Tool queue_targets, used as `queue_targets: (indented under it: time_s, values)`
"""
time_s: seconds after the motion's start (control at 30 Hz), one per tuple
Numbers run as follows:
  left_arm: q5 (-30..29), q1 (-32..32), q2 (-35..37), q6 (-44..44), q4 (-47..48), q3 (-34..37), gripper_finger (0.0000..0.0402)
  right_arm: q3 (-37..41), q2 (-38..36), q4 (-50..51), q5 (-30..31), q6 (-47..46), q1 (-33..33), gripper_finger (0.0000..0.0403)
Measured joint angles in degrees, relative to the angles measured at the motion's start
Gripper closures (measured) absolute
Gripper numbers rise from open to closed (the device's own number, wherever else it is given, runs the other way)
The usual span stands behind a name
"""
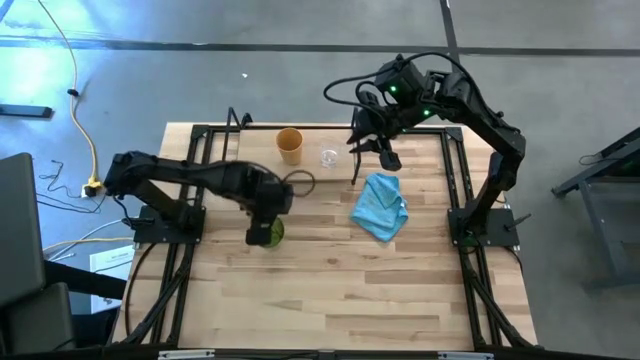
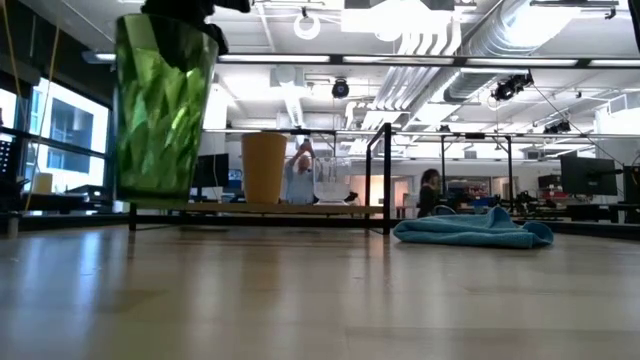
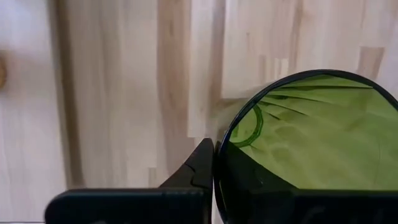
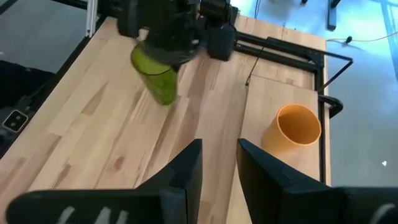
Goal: Stack small to large cups/mugs on shelf
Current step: Put the green cup on the shelf
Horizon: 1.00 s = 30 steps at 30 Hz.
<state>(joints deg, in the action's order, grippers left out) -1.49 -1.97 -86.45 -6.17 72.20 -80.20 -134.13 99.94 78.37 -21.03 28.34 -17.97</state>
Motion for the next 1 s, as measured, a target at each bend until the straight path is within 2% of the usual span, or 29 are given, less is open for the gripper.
queue_targets:
  time_s: [0.13, 0.37, 0.63, 1.0]
  values:
    - [0.9, -4.7, 0.7, 2.9, 0.2, 0.0, 0.0400, 0.0, 0.0, 1.2, -1.1, 0.2, 0.0, 0.0311]
    - [2.1, -12.4, 3.5, 7.9, -0.2, 0.0, 0.0401, 0.0, 0.0, 1.7, -6.8, 2.1, 0.0, 0.0311]
    - [2.6, -21.6, 6.1, 12.2, -0.1, 0.0, 0.0401, 0.0, 0.0, 1.1, -7.1, 3.6, -1.2, 0.0311]
    - [5.7, -34.9, 6.2, 17.7, -0.2, 0.0, 0.0401, 0.0, 0.0, 1.1, -7.6, 3.7, -2.3, 0.0311]
